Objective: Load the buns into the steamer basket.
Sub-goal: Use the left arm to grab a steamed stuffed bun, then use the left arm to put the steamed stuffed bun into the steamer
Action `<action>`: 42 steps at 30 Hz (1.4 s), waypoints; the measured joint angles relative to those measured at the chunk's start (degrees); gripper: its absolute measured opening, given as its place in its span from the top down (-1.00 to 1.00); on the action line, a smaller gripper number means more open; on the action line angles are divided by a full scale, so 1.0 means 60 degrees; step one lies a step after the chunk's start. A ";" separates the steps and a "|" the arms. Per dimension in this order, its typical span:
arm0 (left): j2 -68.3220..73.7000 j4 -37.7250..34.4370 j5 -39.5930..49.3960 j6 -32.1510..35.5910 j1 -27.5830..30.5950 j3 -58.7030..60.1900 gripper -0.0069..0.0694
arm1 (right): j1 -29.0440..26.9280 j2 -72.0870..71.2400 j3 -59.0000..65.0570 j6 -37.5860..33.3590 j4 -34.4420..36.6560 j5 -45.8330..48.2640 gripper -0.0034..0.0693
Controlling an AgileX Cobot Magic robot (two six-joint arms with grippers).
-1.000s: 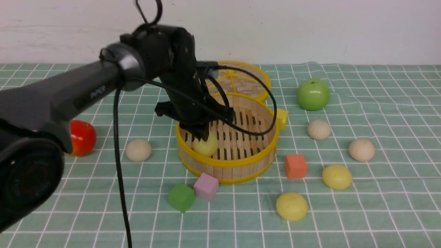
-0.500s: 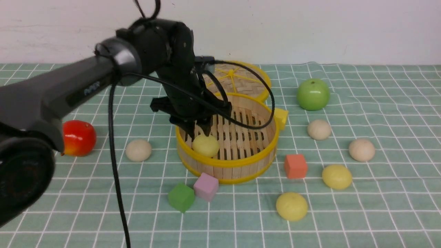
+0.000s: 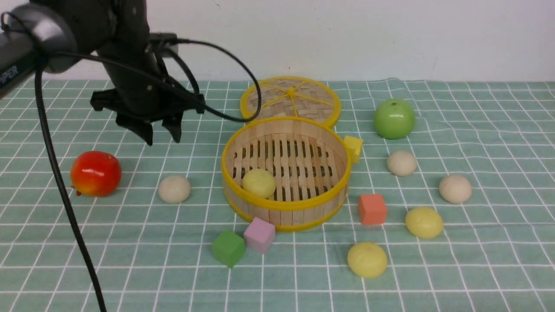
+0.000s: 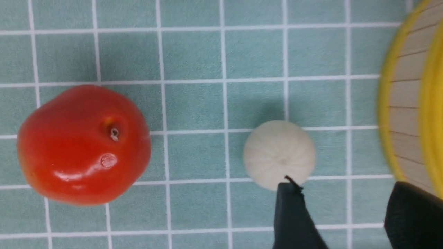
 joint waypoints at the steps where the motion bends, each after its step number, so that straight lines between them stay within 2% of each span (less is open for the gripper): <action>1: 0.0000 0.0000 -0.0027 0.0000 0.0000 0.0000 -0.08 | 0.0000 0.0000 0.0000 0.0000 0.0000 0.0000 0.25; 6: 0.0161 0.0013 -0.0569 -0.0053 -0.0012 0.0347 0.06 | 0.0000 0.0000 0.0000 0.0000 0.0000 0.0000 0.25; 29: 0.1754 0.0190 -0.0732 -0.0224 -0.0012 0.0363 0.08 | 0.0000 0.0000 0.0000 0.0000 0.0000 0.0000 0.25; 33: 0.1819 0.0199 -0.0762 -0.0224 -0.0012 0.0354 0.20 | 0.0000 0.0000 0.0000 0.0000 0.0000 0.0000 0.25; 35: 0.1828 0.0219 -0.0765 -0.0224 -0.0012 0.0343 0.38 | 0.0000 0.0000 0.0000 0.0000 0.0000 0.0000 0.25; 37: 0.1828 0.0219 -0.0765 -0.0224 -0.0012 0.0343 0.46 | 0.0000 0.0000 0.0000 0.0000 0.0000 0.0000 0.25; 40: 0.1811 0.0239 -0.0765 -0.0224 -0.0012 0.0343 0.74 | 0.0000 0.0000 0.0000 0.0000 0.0000 0.0000 0.25; 42: 0.1749 0.0249 -0.0756 -0.0224 -0.0012 0.0343 0.83 | 0.0000 0.0000 0.0000 0.0000 0.0000 0.0000 0.25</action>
